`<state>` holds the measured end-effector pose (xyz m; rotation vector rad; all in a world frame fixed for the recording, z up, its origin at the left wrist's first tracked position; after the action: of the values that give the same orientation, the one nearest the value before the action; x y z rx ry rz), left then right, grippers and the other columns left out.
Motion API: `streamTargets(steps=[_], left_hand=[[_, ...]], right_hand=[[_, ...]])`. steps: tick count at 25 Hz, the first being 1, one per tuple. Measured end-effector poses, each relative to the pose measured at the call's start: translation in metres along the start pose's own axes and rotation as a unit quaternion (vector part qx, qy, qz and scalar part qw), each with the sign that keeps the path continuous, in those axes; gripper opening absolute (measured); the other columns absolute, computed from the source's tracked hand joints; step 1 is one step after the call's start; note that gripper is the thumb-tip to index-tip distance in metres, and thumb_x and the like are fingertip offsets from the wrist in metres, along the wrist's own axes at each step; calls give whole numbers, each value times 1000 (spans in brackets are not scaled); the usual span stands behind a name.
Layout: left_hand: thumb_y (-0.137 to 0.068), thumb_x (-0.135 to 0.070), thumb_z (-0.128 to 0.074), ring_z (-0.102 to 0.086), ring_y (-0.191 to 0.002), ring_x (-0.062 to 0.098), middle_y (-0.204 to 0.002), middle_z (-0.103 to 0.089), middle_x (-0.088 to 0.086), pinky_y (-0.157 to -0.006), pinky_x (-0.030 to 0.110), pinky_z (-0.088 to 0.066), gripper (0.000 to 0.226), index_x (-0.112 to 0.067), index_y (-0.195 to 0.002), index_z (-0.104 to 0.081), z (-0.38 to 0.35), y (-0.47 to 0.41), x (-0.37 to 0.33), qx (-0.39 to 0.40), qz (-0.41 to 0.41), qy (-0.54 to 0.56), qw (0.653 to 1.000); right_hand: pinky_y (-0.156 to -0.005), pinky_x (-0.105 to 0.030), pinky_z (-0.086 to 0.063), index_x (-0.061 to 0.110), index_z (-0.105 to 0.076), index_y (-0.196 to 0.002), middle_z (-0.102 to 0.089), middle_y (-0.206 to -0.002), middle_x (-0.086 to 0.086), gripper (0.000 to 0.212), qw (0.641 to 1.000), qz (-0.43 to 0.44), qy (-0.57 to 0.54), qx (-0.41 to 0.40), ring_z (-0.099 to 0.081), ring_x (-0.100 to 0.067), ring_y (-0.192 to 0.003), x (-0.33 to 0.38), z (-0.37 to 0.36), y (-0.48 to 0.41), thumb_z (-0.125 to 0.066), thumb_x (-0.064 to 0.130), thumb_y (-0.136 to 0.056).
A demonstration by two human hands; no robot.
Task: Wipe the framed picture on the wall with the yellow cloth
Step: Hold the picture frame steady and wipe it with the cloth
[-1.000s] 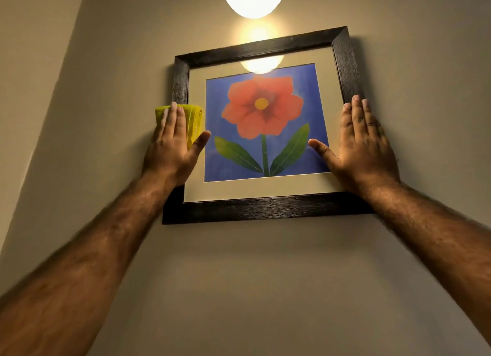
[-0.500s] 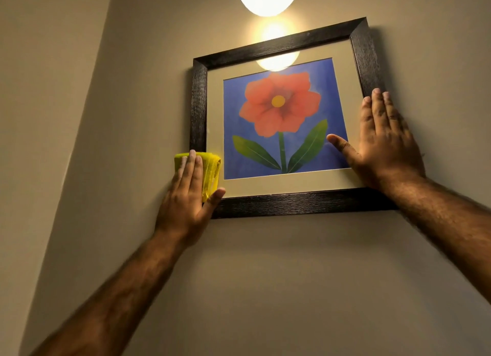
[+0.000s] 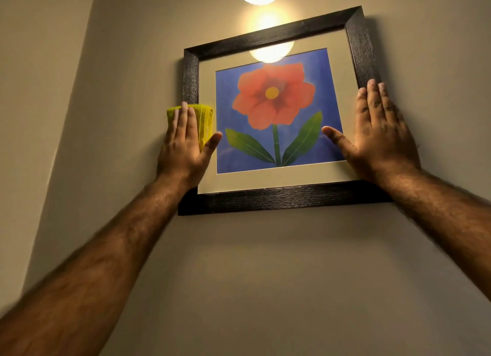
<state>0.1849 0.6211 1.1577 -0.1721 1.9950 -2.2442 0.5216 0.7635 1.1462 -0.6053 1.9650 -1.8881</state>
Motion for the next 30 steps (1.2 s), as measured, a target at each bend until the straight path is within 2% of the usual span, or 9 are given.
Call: streamTargets(steps=[6,9,12,14,18,22,24,27,30], left_hand=[[-97,-64,-10,3,-157,16,-170,2,1,-128,34,-2,80,-15,-160,-4,5,51,-3,26,-3,37,999],[-104,-38,-33,-24,-154,17,-165,-27,2,-125,28,-15,56,-13,-154,-34,28,36,1,9,4,95,995],[-92,-11,-59,-58,-129,28,-141,-62,9,-113,33,-41,40,-11,-133,-64,56,14,5,-17,-22,53,998],[-86,-12,-71,-62,-119,31,-130,-69,11,-103,37,-49,39,-17,-125,-69,66,0,8,-11,-6,38,999],[-79,-25,-81,-60,-119,30,-130,-67,10,-101,38,-47,59,-18,-133,-60,67,-16,23,43,87,48,994],[-75,-31,-84,-66,-97,22,-110,-74,8,-84,32,-54,39,-18,-110,-73,68,-5,36,36,130,124,983],[-75,-29,-84,-67,-97,23,-109,-74,8,-86,36,-57,36,-17,-107,-72,67,7,45,27,159,167,973],[-76,-20,-84,-70,-102,29,-109,-73,12,-87,47,-61,37,-12,-110,-71,69,31,66,30,225,275,934],[-80,-18,-80,-71,-101,24,-106,-73,7,-75,38,-63,36,-11,-114,-68,79,61,80,34,259,343,902]], right_hand=[[-130,-42,-11,3,-9,-162,-5,-173,-15,108,1000,2,-10,0,-6,-28,-161,0,0,-1,-20,82,-90],[-130,-42,-11,3,-9,-162,-5,-173,-15,108,1000,-1,-12,-1,-7,-28,-161,-1,0,0,-20,82,-90],[-130,-42,-11,2,-10,-162,-5,-173,-16,108,1000,5,-16,-5,-7,-28,-161,1,1,1,-20,82,-90],[-129,-42,-12,2,-10,-162,-6,-173,-16,107,1000,7,-21,-10,-7,-29,-161,0,1,0,-21,82,-91],[-129,-43,-12,3,-11,-162,-8,-173,-16,106,999,10,-31,-17,-9,-29,-161,-3,1,0,-21,82,-91],[-127,-46,-16,5,-20,-160,-16,-171,-16,99,997,5,-60,-38,-16,-30,-159,-3,4,3,-23,78,-95],[-128,-47,-14,4,-21,-160,-18,-171,-17,97,997,6,-66,-34,-16,-31,-159,-2,7,4,-23,76,-96],[-129,-48,-12,4,-20,-160,-18,-171,-18,91,996,68,-51,-24,-14,-32,-160,21,17,9,-25,71,-99],[-124,-47,-31,6,-37,-156,-37,-164,-16,82,973,176,-151,2,-34,-30,-154,103,33,29,-35,66,-100]])
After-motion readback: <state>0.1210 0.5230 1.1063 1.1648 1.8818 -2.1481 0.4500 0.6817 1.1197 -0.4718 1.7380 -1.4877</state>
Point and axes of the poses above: each hand's wrist, its own y-axis away from the middle knuckle, its own z-axis out of the back of the hand, x = y × z, the point moved 6 cm from there along -y, towards the middle knuckle
